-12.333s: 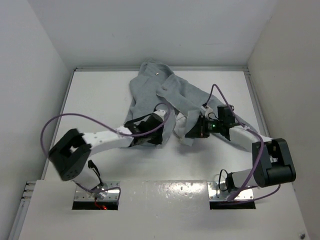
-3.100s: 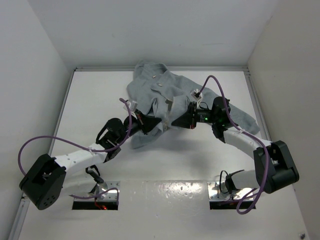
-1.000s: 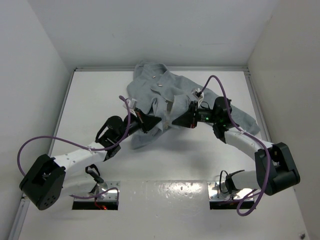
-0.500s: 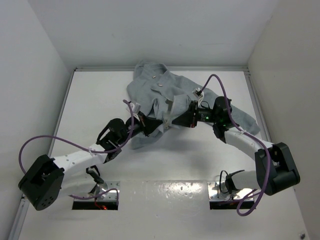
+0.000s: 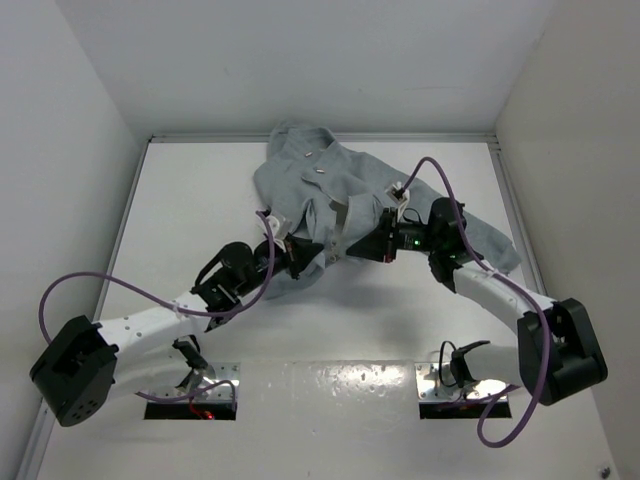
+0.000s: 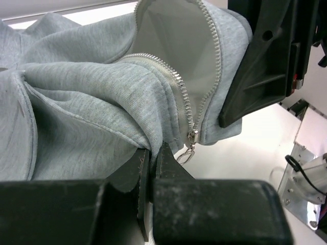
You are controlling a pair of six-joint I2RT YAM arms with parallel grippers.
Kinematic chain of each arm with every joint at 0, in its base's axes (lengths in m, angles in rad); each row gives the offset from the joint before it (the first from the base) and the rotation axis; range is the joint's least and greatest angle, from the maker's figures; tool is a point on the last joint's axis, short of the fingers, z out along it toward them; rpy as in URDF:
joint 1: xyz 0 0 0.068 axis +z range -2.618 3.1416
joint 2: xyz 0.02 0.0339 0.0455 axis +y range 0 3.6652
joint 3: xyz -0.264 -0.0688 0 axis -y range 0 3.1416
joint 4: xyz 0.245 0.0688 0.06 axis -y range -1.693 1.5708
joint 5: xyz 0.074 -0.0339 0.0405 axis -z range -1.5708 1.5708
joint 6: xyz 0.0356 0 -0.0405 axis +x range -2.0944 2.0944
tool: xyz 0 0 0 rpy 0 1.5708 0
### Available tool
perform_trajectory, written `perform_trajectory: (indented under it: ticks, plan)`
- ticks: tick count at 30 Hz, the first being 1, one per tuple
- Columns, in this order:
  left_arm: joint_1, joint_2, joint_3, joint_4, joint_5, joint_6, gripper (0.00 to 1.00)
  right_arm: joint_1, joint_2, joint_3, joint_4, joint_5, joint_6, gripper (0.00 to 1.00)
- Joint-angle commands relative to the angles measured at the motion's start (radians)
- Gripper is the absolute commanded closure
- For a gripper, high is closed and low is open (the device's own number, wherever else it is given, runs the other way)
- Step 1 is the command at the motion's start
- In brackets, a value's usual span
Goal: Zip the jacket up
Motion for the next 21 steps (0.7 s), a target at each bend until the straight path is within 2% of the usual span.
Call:
perform_trajectory:
  ticks: [1,11,21]
  plan:
    - [-0.016,-0.032,0.034,0.038,0.006,0.087,1.00,-0.003,-0.045,0.002,0.007,0.000,-0.066,1.00]
    - [-0.140,-0.041,0.043,-0.040,0.017,0.303,1.00,0.000,-0.002,0.027,0.163,0.037,0.097,1.00]
    - [-0.159,-0.041,0.043,-0.117,-0.066,0.342,1.00,-0.009,-0.038,-0.011,0.154,0.008,0.109,1.00]
